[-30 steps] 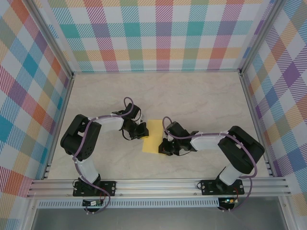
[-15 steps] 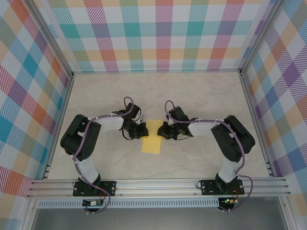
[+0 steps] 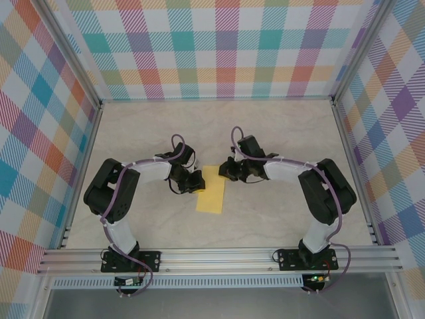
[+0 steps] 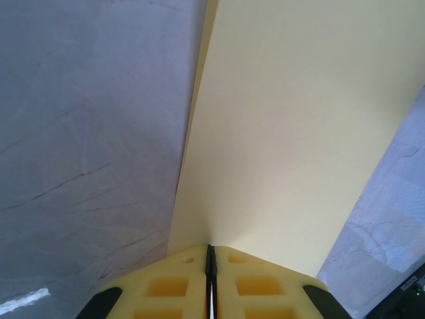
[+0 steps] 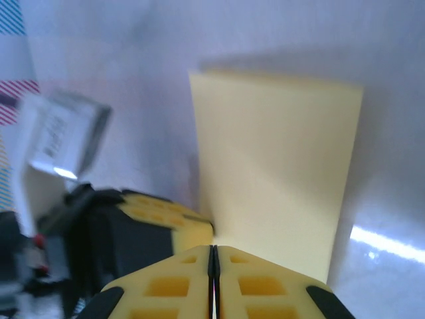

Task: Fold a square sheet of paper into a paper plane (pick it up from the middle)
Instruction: Fold the square sheet of paper in half at the center of the table.

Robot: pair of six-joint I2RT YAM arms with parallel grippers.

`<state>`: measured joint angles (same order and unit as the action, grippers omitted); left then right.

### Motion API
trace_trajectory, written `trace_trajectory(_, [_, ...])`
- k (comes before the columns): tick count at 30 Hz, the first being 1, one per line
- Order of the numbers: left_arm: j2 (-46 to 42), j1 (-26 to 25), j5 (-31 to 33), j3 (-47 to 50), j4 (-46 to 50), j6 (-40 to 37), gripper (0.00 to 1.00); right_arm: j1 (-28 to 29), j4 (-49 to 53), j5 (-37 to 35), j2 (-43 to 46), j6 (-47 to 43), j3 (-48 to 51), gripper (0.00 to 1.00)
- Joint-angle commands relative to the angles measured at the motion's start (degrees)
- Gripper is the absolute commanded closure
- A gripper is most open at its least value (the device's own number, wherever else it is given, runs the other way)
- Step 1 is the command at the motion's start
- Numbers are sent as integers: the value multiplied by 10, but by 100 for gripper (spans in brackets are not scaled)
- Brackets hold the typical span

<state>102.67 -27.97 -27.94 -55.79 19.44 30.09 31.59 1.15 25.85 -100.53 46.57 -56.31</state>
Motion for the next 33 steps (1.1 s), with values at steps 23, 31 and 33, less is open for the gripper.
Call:
trace_trajectory(23, [-63,7,-13,-13,28,-15,80,-35,94,13,-133,-95,-134,87])
trace_trajectory(31, [-155,58,-30,48,21,1,53,-34,148,-11,-51,-111,-122,79])
trace_trajectory(33, [-155,73,-69,65,-2,6,51,-31,138,-7,-29,-96,-93,77])
